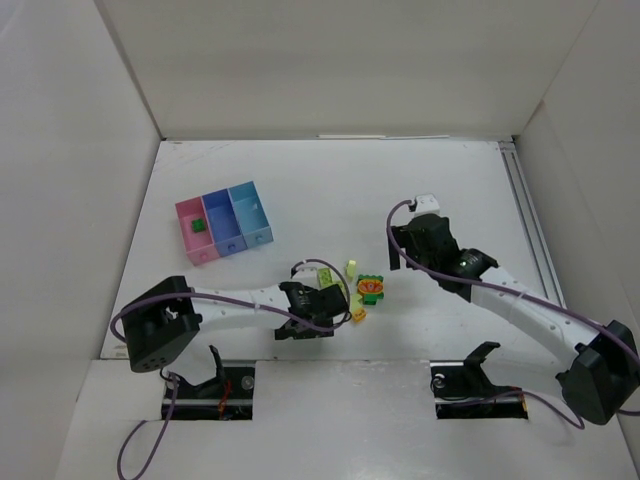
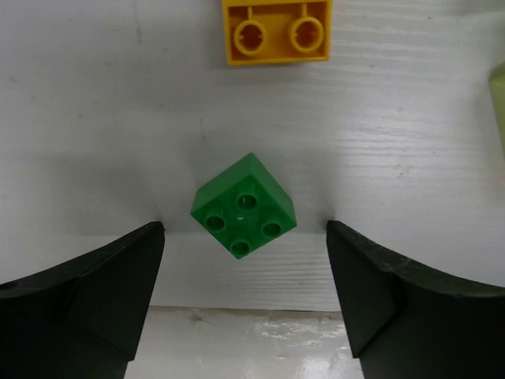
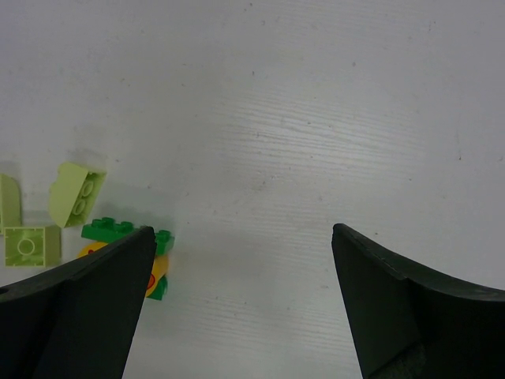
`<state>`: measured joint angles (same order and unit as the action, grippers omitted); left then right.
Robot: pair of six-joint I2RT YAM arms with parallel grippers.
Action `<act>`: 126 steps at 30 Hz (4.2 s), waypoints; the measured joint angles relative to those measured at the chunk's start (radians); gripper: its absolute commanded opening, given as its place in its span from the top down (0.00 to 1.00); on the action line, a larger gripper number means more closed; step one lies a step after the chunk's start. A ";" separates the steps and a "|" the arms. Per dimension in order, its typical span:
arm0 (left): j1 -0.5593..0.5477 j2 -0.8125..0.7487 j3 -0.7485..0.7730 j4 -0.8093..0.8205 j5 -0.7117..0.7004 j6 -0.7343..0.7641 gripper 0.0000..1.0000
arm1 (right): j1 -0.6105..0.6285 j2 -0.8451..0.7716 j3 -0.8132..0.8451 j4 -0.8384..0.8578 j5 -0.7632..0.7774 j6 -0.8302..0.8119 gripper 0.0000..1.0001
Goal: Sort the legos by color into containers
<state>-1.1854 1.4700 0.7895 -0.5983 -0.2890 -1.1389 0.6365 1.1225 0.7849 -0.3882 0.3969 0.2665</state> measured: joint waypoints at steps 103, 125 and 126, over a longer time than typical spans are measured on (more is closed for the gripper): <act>0.953 -0.416 0.158 0.180 -0.038 0.351 0.00 | 0.183 0.573 0.259 0.112 -0.075 0.094 0.35; 0.938 -0.605 0.035 0.009 0.017 0.283 0.00 | 0.229 0.619 0.310 0.130 -0.100 0.047 0.80; 0.938 -0.605 0.035 0.002 0.016 0.280 0.00 | 0.238 0.617 0.335 0.137 -0.115 0.022 0.80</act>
<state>-0.2470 0.8646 0.8249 -0.5964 -0.2729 -0.8593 0.8745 1.7397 1.1194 -0.2508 0.2817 0.2882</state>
